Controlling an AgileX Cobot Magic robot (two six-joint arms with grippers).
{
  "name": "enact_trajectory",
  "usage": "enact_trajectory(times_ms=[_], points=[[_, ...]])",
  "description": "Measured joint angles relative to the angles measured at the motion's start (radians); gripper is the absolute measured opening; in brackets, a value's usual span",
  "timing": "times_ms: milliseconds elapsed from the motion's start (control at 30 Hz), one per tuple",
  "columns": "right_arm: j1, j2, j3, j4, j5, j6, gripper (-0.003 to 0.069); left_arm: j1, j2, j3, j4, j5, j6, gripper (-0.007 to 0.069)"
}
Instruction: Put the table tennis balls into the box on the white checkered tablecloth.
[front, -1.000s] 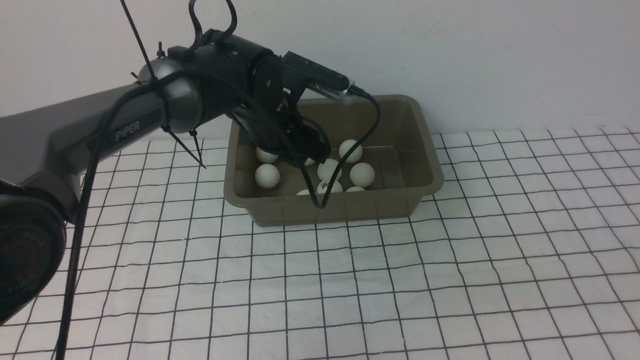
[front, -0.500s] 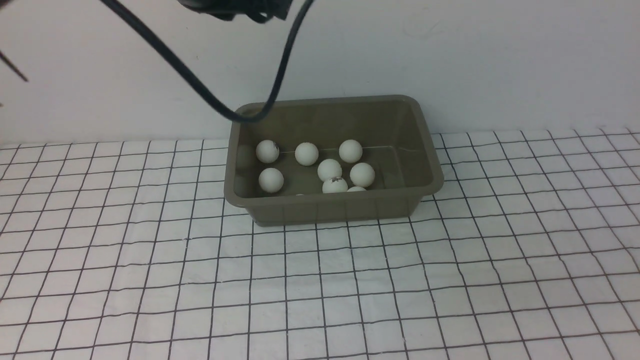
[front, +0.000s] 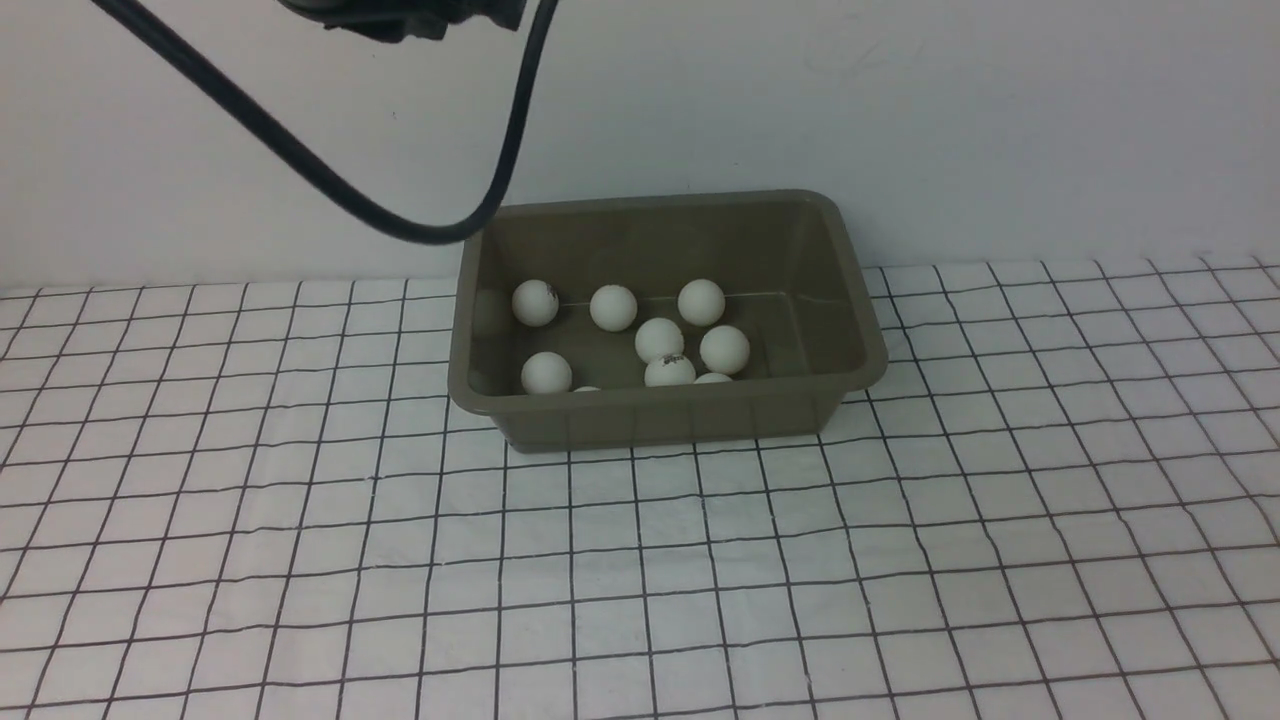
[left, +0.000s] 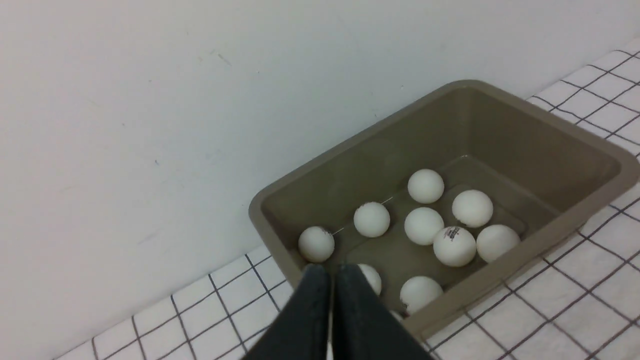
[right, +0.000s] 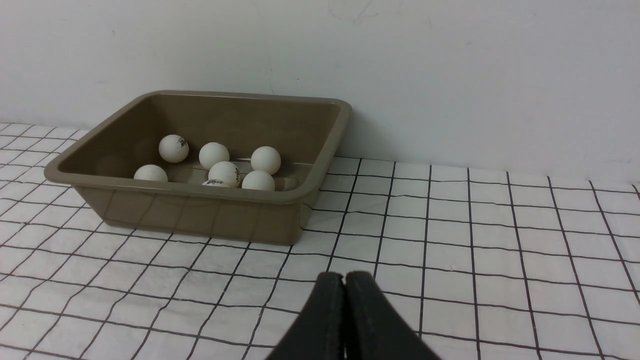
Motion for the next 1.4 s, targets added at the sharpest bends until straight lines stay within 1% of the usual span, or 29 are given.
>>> enact_trajectory(times_ms=[33, 100, 133, 167, 200, 300, 400, 467, 600, 733, 967, 1200, 1400], points=[[0.0, 0.0, 0.0, 0.0, 0.0, 0.0, -0.0018, 0.032, -0.062, 0.105, 0.007, -0.074, -0.002, -0.0005], [0.0, 0.0, 0.0, 0.0, 0.0, 0.0, -0.0018, 0.107, -0.157, 0.26, 0.008, -0.175, -0.019, -0.0005], [0.0, 0.0, 0.0, 0.0, 0.0, 0.0, -0.0018, 0.16, -0.208, 0.353, 0.007, -0.222, -0.034, -0.0005], [0.0, 0.0, 0.0, 0.0, 0.0, 0.0, -0.0018, 0.206, -0.247, 0.398, 0.003, -0.261, -0.045, -0.0005], [0.0, 0.0, 0.0, 0.0, 0.0, 0.0, -0.0018, 0.274, -0.302, 0.473, -0.009, -0.296, -0.057, -0.0005], [0.0, 0.0, 0.0, 0.0, 0.0, 0.0, -0.0018, 0.373, -0.398, 0.574, -0.03, -0.332, -0.066, -0.0005], [0.0, 0.0, 0.0, 0.0, 0.0, 0.0, -0.0018, 0.439, -0.493, 0.646, -0.04, -0.319, -0.067, -0.0005], [0.0, 0.0, 0.0, 0.0, 0.0, 0.0, -0.0018, 0.464, -0.549, 0.678, -0.042, -0.299, -0.067, -0.0005], [0.0, 0.0, 0.0, 0.0, 0.0, 0.0, -0.0018, 0.489, -0.65, 0.735, -0.046, -0.268, -0.066, -0.0005], [0.0, 0.0, 0.0, 0.0, 0.0, 0.0, -0.0018, 0.493, -0.759, 0.787, -0.046, -0.195, -0.073, -0.0005], [0.0, 0.0, 0.0, 0.0, 0.0, 0.0, -0.0018, 0.493, -0.939, 0.795, -0.05, 0.009, -0.147, -0.0005], [0.0, 0.0, 0.0, 0.0, 0.0, 0.0, -0.0018, 0.493, -1.005, 0.795, -0.053, 0.215, -0.155, -0.0005], [0.0, 0.0, 0.0, 0.0, 0.0, 0.0, -0.0018, 0.493, -1.015, 0.795, -0.056, 0.238, -0.155, -0.0005]])
